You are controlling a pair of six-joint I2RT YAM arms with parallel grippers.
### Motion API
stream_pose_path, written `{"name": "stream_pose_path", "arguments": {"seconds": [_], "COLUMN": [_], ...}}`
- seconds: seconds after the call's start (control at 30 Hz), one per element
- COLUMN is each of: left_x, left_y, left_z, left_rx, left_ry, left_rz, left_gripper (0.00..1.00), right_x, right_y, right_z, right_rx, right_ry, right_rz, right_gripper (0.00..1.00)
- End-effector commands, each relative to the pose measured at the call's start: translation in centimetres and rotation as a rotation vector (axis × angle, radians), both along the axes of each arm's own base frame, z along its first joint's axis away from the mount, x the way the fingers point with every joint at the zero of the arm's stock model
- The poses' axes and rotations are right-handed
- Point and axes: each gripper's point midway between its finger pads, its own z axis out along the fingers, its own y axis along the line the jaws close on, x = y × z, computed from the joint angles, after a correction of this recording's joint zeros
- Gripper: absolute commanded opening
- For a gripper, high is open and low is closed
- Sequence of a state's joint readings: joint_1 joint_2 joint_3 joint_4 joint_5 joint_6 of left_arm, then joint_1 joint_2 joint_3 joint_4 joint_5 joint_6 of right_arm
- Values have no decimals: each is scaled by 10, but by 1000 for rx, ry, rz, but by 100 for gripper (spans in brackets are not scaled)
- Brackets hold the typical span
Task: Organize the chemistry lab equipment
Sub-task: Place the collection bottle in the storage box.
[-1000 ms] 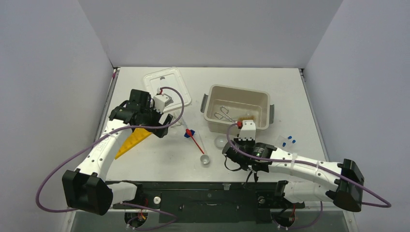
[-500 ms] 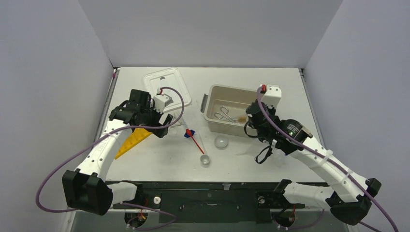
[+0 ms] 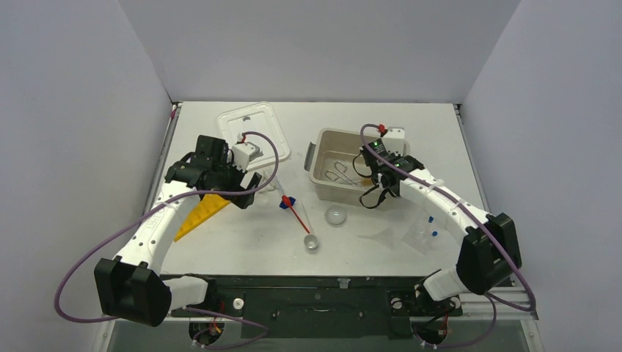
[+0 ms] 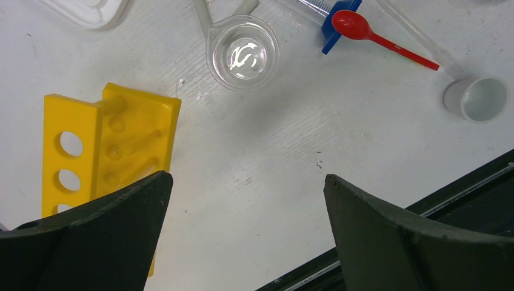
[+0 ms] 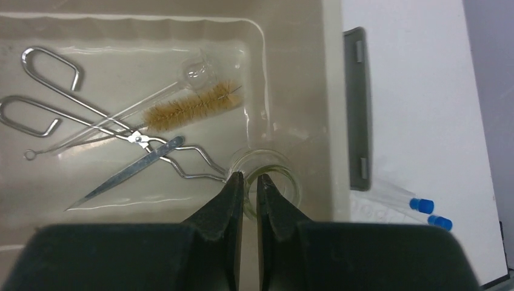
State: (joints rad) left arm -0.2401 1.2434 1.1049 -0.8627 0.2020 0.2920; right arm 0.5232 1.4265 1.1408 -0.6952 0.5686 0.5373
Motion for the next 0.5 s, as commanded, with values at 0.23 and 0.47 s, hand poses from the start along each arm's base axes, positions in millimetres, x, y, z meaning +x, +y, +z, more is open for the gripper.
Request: {"name": "stream_pose_path", "arguments": {"seconds": [0.23,0.47], "left_x": [3,2], "left_y": [-1,1], "left_z": [14,16], "left_rx": [-19,-12], "left_ry": [-51,-56], "left_rz": [-15,-16], "left_gripper": [96,97], "right_x": [33,30], "right_y": [15,19], "right_z": [-36,-21], "right_rx": [27,77], "right_ry": [5,-30], "right_rz": [1,13], "right_gripper": [2,47]}}
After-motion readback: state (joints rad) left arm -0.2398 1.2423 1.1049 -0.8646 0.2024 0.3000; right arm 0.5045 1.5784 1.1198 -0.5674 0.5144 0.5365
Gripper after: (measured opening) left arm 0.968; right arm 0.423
